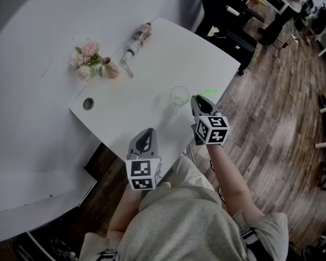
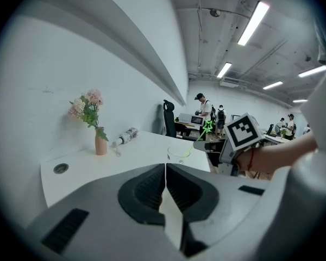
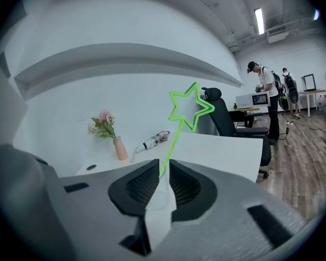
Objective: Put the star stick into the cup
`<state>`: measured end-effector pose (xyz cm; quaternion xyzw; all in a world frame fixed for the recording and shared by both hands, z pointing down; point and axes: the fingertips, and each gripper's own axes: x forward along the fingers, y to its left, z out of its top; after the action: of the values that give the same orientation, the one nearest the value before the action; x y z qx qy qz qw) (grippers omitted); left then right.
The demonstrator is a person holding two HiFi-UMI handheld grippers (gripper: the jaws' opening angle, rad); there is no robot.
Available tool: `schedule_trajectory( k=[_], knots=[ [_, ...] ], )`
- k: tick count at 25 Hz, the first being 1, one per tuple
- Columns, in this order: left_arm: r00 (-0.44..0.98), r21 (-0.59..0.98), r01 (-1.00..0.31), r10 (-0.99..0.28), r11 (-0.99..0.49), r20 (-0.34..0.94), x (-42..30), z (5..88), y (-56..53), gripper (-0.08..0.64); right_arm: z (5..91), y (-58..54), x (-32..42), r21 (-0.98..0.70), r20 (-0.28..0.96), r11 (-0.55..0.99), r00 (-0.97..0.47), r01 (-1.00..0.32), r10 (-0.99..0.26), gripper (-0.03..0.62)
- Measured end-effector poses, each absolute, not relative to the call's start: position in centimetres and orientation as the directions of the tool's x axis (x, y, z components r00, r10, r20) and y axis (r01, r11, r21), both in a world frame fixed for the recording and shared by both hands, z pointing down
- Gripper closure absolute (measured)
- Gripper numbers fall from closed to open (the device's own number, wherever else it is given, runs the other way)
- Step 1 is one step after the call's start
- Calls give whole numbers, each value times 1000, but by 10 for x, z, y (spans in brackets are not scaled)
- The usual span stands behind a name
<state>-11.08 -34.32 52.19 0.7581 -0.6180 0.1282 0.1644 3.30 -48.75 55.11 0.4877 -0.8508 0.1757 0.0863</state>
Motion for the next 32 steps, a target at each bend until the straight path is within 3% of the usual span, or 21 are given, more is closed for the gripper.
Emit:
schedule_trajectory(
  k=[21, 32],
  knots=[
    [247, 77, -969, -907, -235, 340, -110, 491, -287, 551, 505, -393, 42, -156, 249, 457, -482, -876, -840, 531],
    [269, 74, -963, -910, -260, 314, -112, 478, -240, 551, 468, -314, 49, -152, 177, 423, -446, -893, -878, 578]
  ],
)
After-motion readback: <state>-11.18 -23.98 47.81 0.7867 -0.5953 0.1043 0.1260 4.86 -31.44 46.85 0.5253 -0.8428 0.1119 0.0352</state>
